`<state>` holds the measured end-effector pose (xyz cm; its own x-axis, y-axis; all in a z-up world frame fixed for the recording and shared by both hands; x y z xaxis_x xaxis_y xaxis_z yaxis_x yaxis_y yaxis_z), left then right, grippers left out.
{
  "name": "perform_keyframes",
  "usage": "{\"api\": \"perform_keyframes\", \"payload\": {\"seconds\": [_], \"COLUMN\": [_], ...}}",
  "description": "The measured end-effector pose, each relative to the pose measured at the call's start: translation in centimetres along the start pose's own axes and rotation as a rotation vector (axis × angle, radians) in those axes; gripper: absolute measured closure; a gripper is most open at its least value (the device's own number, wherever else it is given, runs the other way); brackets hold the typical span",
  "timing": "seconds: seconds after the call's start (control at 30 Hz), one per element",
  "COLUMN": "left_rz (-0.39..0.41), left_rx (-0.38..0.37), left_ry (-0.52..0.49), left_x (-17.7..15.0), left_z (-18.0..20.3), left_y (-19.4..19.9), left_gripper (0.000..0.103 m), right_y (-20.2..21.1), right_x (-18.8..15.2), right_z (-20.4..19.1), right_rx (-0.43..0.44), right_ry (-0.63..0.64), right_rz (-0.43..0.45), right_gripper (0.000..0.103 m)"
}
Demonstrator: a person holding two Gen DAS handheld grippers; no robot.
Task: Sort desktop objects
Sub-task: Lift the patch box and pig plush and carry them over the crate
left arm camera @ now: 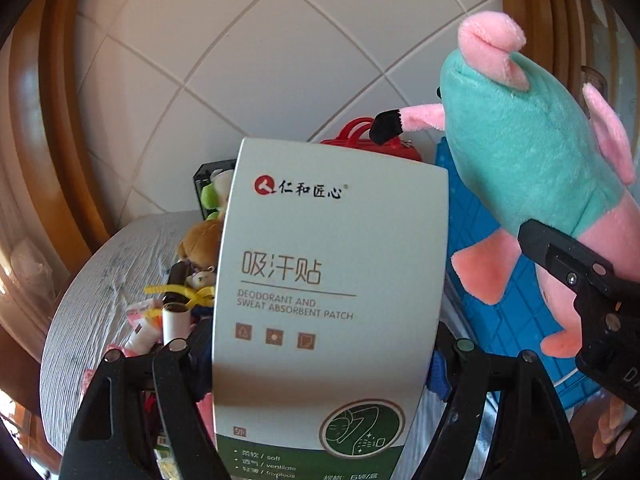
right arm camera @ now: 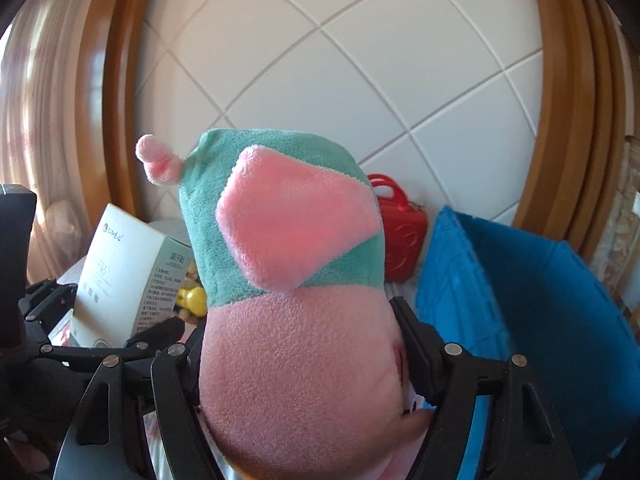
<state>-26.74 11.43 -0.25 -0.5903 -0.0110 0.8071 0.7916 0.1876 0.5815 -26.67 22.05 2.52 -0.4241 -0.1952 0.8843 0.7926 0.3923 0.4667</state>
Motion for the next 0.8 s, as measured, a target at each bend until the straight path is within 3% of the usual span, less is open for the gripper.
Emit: {"api": "perform_keyframes", "payload": {"seconds": [0.27,0.4,0.63,0.8], "left_rz": [0.107,0.124,0.075,-0.014], "left_rx": [-0.127,-0.208,-0.305,-0.283], "left_ry": [-0.094,-0.108,-0.166,-0.262], "left_x": [5.3,7.3,7.7,5.9], "left_z": [11.8,17.8,28.5,34.6], "left_y": [3.6,5.3,6.4,5.4], "left_gripper": [0.025,0.025,0.025,0.025], "right_y": [8.5,12.4,15.2,14.9], "right_x": [1.0,0.5,-3.4,-7.1], "right_z": [11.7,17.7,27.0,32.2], "right_rx": [-0.17,-0.267,-0.37,-0.391], "right_ry": [-0.099,-0.145,-0.226,-0.285], "right_rz": [0.086,0.114,0.067,0.007], "right_gripper": [0.028,0.028,0.028,0.028]}}
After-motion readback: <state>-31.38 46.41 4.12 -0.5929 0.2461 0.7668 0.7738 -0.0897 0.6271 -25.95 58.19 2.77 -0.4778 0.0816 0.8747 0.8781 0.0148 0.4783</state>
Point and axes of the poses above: each gripper's, at about its wrist camera, not at the fingertips, and y roughly against the way its jaws point, z to its right, x to its top, the point moved 6 cm from there along -y, roughly the way its jaws point, and after that the axes turned 13 degrees about x, right-handed, at the moved point
